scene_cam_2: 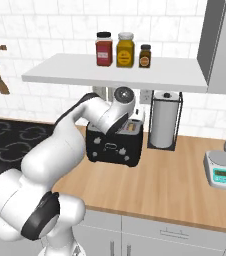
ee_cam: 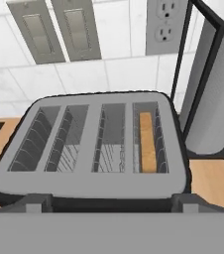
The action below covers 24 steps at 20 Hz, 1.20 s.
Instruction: Start the toaster. Once the lever pops up, take the bread to the plate on the dining counter.
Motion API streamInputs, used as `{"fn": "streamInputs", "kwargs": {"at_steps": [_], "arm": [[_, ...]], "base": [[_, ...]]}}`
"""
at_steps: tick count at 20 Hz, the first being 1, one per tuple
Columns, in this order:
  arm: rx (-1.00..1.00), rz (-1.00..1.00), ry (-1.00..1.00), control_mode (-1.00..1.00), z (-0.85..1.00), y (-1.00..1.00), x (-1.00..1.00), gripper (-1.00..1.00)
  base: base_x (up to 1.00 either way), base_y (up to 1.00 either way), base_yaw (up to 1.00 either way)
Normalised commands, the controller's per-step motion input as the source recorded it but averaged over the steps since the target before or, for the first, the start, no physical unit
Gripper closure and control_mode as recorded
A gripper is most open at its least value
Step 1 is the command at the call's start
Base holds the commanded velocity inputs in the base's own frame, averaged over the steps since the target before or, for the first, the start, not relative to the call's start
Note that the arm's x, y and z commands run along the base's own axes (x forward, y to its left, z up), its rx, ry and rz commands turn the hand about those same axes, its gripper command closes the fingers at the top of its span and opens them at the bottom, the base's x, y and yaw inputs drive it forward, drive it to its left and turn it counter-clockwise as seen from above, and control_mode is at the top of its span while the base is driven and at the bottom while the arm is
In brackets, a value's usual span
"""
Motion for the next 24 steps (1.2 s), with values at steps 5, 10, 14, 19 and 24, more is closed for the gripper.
{"fn": "streamInputs", "kwargs": {"at_steps": [5,10,14,19,24], "arm": [[0.00,0.00,-0.06,-1.00,-0.31,0.00,0.00,-1.00],[0.00,0.00,-0.02,-1.00,-0.26,-0.01,0.11,-1.00],[0.00,0.00,0.00,-1.00,0.00,-0.09,0.34,-1.00],[0.00,0.00,0.00,-1.00,0.01,-0.11,0.16,-1.00],[0.00,0.00,0.00,-1.00,0.00,-0.08,0.08,-1.00]], "base": [[0.00,0.00,0.00],[0.00,0.00,0.00],[0.00,0.00,0.00],[0.00,0.00,0.00],[0.00,0.00,0.00]]}}
